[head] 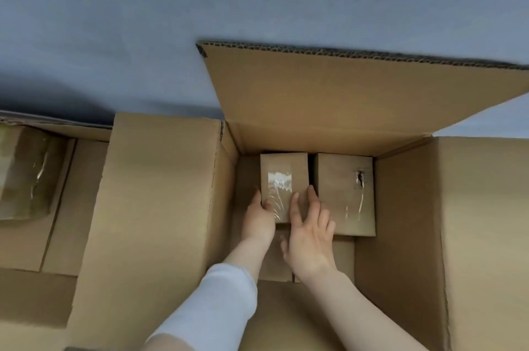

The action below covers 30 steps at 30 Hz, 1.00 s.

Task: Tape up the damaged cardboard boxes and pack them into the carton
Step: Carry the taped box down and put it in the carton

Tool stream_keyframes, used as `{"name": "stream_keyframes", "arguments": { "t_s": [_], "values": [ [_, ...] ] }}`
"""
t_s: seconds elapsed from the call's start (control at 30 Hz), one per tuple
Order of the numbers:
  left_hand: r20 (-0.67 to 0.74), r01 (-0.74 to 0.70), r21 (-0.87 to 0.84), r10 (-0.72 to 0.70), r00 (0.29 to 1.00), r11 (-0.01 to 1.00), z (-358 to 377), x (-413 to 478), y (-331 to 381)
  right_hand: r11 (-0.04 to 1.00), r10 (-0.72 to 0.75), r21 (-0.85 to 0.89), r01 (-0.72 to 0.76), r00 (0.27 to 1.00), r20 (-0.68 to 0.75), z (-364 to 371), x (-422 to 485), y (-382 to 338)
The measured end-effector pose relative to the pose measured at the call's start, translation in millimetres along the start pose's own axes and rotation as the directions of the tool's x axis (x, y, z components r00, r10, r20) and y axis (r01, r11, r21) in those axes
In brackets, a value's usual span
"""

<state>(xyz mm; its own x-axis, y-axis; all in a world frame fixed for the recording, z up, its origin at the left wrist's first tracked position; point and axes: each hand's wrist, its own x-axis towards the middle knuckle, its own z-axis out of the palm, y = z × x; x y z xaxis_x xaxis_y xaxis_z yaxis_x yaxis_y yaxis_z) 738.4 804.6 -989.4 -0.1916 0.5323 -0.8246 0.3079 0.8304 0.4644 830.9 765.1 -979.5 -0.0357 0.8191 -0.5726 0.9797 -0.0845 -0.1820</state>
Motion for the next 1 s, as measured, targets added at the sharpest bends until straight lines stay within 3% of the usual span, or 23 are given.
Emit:
{"name": "stream_keyframes", "arguments": {
  "t_s": [0.2,0.37,0.47,0.6,0.7,0.83,1.0],
  "values": [
    [-0.073,0.024,-0.021,-0.026,0.997,0.999,-18.5,-75.5,24.6,0.972,0.108,0.216,-0.089,0.991,-0.074,-60.3,-51.2,-8.3],
    [-0.091,0.149,-0.018,-0.15,0.984,0.989,-75.5,-214.1,8.9,0.842,0.353,0.407,-0.353,0.932,0.079,-144.3,-158.4,-37.1],
    [-0.094,0.235,-0.015,-0.235,0.967,0.972,-116.6,-301.1,4.6,0.811,0.345,0.44,-0.385,0.923,0.172,-195.3,-227.9,-56.4],
    [-0.107,0.211,-0.065,-0.217,0.97,0.975,-160.4,-408.8,7.6,0.671,0.311,0.626,-0.397,0.917,0.249,-252.8,-312.6,-89.8],
    [-0.082,0.183,-0.226,-0.206,0.975,0.957,-187.7,-464.6,11.2,0.676,0.255,0.656,-0.337,0.941,0.221,-279.4,-363.0,-118.8],
    [0.044,0.109,-0.53,-0.101,0.994,0.841,-215.2,-512.1,2.5,0.733,0.094,0.657,-0.176,0.983,0.159,-287.7,-412.4,-147.7],
    [-0.112,0.042,-0.781,-0.207,0.972,0.623,-232.3,-591.3,-45.3,0.697,0.036,0.697,-0.17,0.979,0.202,-298.5,-479.9,-167.2]
  ]
}}
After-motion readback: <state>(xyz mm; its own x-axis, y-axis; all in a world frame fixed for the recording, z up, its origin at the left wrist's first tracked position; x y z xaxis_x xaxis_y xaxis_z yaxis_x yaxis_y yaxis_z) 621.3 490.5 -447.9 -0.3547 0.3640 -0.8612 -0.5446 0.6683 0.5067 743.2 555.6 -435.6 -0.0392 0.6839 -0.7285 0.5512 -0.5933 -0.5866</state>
